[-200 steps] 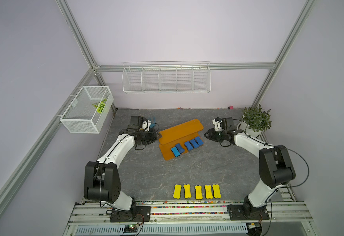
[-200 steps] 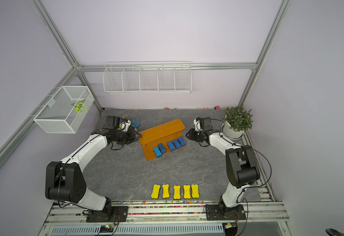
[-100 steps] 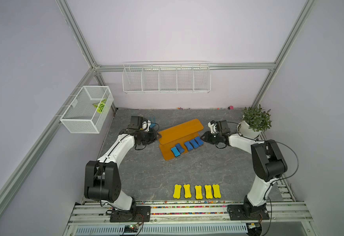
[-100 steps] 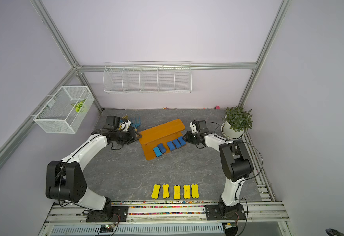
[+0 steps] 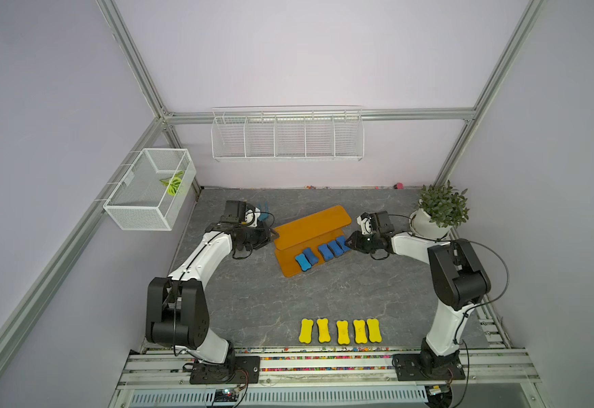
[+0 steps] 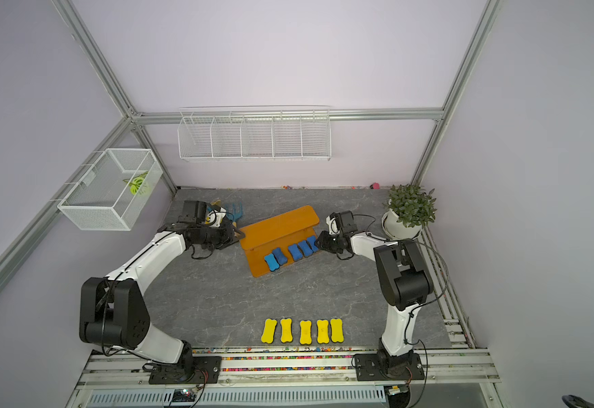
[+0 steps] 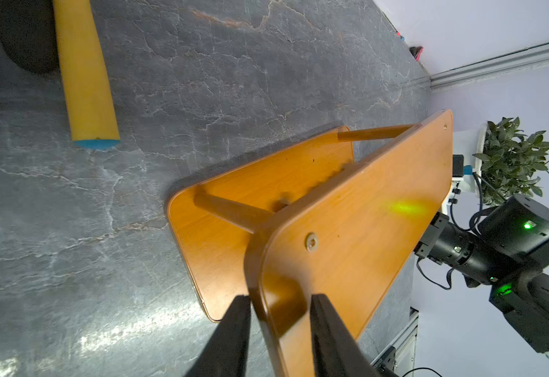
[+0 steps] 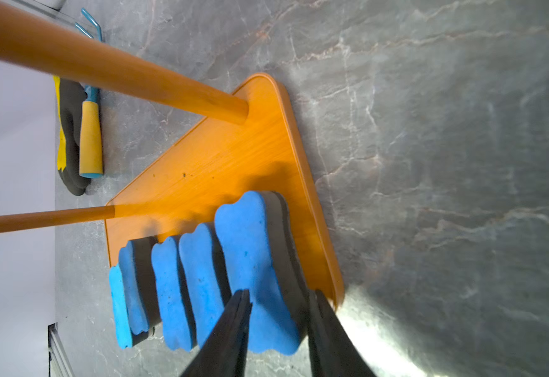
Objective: Remove the whiteboard erasers from the shelf
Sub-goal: Pick up the whiteboard eraser from the shelf.
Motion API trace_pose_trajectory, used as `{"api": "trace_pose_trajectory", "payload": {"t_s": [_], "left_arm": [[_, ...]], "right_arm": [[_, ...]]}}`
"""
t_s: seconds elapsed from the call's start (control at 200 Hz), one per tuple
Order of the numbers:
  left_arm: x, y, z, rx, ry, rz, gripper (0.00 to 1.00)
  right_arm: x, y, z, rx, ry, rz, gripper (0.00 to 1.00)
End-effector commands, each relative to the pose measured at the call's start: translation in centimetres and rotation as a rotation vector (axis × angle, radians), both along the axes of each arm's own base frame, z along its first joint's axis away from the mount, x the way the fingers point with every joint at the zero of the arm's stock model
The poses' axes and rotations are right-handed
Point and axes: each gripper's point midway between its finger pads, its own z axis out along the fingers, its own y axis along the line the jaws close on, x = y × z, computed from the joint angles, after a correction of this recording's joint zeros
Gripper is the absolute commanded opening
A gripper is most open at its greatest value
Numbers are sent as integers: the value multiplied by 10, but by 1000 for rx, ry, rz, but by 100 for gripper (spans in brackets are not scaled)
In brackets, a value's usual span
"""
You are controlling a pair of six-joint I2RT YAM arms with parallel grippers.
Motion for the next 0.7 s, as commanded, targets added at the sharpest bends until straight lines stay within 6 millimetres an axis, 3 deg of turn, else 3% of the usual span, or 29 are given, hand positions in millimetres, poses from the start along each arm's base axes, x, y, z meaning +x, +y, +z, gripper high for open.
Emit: {"api": "trace_pose_trajectory", "payload": {"t_s": [0.0,0.29,0.535,0.695], "left_arm": [[4,0,1,-2,-19,-10,36],[5,1,1,-2,-20,-10,36],[6,3,1,-3,-19,-6,36],[5,4,1,-6,-16,-6,36]], "right_arm": [[-3,2,-11,-15,8,15,36],[-13,-3,-24,-42,35,11,28],[-25,-6,-34,-65,51,7,13],[-27,-7,-29,-56,41,-5,3]]}}
